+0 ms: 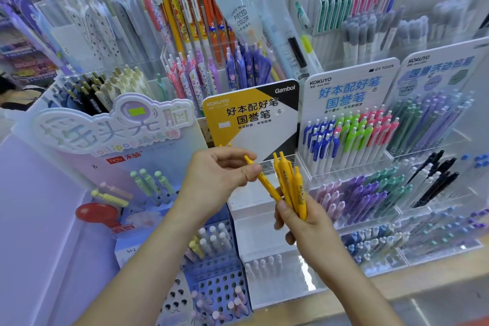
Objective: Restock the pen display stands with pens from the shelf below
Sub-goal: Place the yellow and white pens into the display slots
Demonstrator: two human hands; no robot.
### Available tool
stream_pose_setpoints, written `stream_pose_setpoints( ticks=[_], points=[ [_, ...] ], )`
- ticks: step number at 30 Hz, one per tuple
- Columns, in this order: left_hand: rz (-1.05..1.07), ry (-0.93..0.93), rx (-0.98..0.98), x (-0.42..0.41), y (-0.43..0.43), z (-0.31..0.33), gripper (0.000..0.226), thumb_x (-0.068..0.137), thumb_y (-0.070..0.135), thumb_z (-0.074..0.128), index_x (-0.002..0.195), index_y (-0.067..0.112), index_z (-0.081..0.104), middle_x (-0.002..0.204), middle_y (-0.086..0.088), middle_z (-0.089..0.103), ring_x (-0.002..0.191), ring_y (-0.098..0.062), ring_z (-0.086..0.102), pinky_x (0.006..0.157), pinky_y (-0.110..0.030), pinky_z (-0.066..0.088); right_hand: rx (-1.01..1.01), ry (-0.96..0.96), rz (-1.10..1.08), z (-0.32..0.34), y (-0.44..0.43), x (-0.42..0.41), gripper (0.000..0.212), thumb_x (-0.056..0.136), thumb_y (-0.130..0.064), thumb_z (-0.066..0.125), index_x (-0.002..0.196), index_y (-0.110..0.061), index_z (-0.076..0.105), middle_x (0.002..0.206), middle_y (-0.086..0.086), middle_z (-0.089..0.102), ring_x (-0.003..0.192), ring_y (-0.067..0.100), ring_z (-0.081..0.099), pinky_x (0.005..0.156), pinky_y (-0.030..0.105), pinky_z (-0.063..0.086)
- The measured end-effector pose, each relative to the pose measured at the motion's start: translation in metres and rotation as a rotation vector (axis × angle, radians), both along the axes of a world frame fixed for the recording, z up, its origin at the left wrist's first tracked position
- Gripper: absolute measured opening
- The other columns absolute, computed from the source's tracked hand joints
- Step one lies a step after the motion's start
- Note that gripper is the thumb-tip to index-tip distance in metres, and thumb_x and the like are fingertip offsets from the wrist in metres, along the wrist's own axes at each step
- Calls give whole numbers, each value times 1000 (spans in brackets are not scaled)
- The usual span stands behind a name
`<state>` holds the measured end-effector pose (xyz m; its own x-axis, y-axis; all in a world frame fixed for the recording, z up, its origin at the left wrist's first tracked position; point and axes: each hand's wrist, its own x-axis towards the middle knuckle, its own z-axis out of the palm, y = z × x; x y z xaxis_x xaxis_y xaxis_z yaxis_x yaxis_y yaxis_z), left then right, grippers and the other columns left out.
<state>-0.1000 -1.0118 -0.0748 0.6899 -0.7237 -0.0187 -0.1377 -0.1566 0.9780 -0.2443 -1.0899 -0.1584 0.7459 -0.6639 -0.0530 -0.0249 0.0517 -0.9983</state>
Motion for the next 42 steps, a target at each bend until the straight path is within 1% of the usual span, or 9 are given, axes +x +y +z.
stream_pose_setpoints(
  ticks=[2,5,7,11,21,29,32,37,42],
  points=[
    [64,-92,-48,8,-3,10,17,72,5,78,86,15,73,72,-6,74,65,-16,71,60,-20,54,32,1,-67,-4,-2,1,16,98,-13,52,102,-23,63,81,7,62,72,10,60,53,24,48],
    [134,-331,-95,32,-8,28,19,75,5,79,85,20,73,76,-1,74,68,-14,70,64,-20,54,67,23,-180,-11,-10,0,17,99,-13,51,103,-25,64,79,1,59,63,7,55,51,21,42],
    [112,-517,-14,43,-12,32,19,75,10,80,82,27,72,77,4,72,69,-10,67,69,-20,54,92,23,-197,-13,-14,-2,18,100,-13,50,102,-24,65,71,-1,55,55,9,47,50,20,37],
    [38,-714,147,45,-22,21,13,77,13,78,84,24,74,75,16,65,60,11,52,60,-1,34,177,2,-157,-9,-14,-5,18,101,-13,49,103,-20,65,63,-4,50,49,7,39,43,19,32],
    [46,-780,226,55,-29,2,13,80,19,77,92,23,74,76,16,64,67,11,54,63,1,35,296,-34,-75,-4,-14,-7,20,101,-16,47,109,-17,66,60,-5,41,47,6,32,41,19,24],
    [-32,-813,361,61,-34,-17,18,84,20,72,101,19,73,91,5,69,87,-15,62,85,-33,52,301,-33,-37,0,-15,-8,21,102,-17,46,113,-17,64,65,4,48,48,9,34,43,20,25],
    [-73,-925,411,61,-35,-22,18,94,25,59,106,24,72,99,2,71,95,-21,60,82,-40,51,300,-30,-21,0,-15,-8,22,102,-17,46,115,-17,64,66,6,51,48,10,35,44,21,25],
    [-41,-1043,427,58,-41,-21,19,95,21,55,105,23,72,101,0,70,101,-25,56,84,-40,48,315,-34,18,-1,-15,-9,24,102,-16,45,115,-18,65,66,4,52,48,9,35,43,20,26],
    [64,-1001,390,53,-40,-16,16,91,24,62,103,22,73,104,4,71,98,-20,62,84,-38,52,394,-67,76,0,-15,-11,25,102,-17,45,116,-16,66,66,6,54,47,11,35,43,21,26]
  ],
)
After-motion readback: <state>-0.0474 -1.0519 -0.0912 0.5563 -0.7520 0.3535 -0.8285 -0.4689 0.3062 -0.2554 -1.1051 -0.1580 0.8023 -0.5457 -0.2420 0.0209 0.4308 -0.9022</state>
